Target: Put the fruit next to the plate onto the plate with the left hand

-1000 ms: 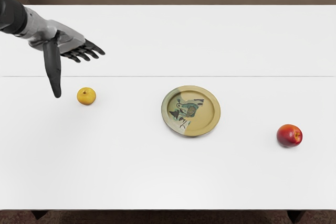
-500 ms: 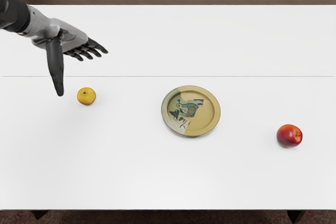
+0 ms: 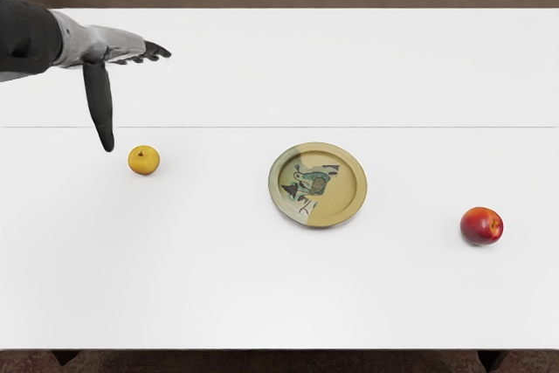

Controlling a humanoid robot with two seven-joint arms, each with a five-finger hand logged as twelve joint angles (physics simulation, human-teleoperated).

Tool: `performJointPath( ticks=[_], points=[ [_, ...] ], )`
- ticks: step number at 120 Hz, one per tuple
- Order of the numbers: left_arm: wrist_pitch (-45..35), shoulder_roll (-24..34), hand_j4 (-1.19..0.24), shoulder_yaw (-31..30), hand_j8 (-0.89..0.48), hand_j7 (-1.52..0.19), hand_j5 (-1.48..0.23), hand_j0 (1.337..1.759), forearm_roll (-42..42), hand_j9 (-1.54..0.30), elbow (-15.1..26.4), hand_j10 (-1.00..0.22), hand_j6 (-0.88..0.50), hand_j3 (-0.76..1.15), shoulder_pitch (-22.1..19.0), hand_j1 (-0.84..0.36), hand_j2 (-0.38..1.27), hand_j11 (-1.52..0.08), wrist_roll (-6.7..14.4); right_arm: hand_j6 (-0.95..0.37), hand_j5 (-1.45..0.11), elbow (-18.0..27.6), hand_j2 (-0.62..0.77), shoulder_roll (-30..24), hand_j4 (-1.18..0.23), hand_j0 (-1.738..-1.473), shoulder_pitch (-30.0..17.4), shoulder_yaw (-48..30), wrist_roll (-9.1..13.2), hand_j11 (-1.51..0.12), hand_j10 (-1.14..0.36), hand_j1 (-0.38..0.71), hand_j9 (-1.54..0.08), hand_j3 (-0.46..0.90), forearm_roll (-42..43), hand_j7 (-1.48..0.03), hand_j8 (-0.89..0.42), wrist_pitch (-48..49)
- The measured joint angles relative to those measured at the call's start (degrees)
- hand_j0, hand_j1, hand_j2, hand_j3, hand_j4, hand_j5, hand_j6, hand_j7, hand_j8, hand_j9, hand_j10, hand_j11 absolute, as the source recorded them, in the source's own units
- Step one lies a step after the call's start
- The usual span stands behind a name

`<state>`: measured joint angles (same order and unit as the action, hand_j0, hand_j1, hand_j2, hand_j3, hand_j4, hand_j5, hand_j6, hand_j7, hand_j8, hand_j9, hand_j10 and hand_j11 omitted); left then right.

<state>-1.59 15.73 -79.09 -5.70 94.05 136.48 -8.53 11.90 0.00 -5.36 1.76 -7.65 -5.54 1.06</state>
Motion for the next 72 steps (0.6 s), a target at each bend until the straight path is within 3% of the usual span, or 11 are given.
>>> performJointPath(
  ticks=[13, 24, 51, 72],
  points=[
    [-14.58, -4.36, -0.01, 1.07, -0.01, -0.01, -0.01, 1.658, -0.46, -0.01, 2.48, -0.01, -0.01, 0.00, -8.10, 0.34, 0.00, -0.01, 2.12, -0.01, -0.01, 0.00, 0.00, 0.00, -0.01, -1.658, 0.00, 0.00, 0.00, -0.01, -0.01, -0.34, -0.01, 0.00, 0.00, -0.01, -0.01, 0.00],
    [-22.26, -5.46, -0.01, 2.75, -0.01, -0.01, -0.01, 1.658, -0.60, -0.01, 3.05, -0.01, -0.01, 0.00, -12.49, 0.34, 0.00, -0.01, 2.82, -0.01, -0.01, 0.00, 0.00, 0.00, -0.01, -1.658, 0.00, 0.00, 0.00, -0.01, -0.01, -0.34, -0.01, 0.00, 0.00, -0.01, -0.01, 0.00],
    [-29.55, -8.45, -0.01, 5.66, -0.01, -0.01, -0.01, 1.658, -0.86, -0.01, 1.50, -0.01, -0.01, 0.00, -19.94, 0.34, 0.00, -0.01, 3.21, -0.01, -0.01, -0.01, 0.00, 0.00, -0.01, -1.658, 0.00, 0.00, 0.00, -0.01, -0.01, -0.34, -0.01, 0.00, 0.00, -0.01, -0.01, -0.01],
    [-32.41, -8.53, -0.01, 5.74, -0.01, -0.01, -0.01, 1.658, -1.55, -0.01, -0.15, -0.01, -0.01, 0.00, -22.21, 0.34, 0.00, -0.01, 3.25, -0.01, -0.01, -0.01, 0.00, 0.00, -0.01, -1.658, 0.00, 0.01, 0.00, -0.01, -0.01, -0.34, -0.01, 0.00, 0.00, -0.01, -0.01, 0.00]
  ],
)
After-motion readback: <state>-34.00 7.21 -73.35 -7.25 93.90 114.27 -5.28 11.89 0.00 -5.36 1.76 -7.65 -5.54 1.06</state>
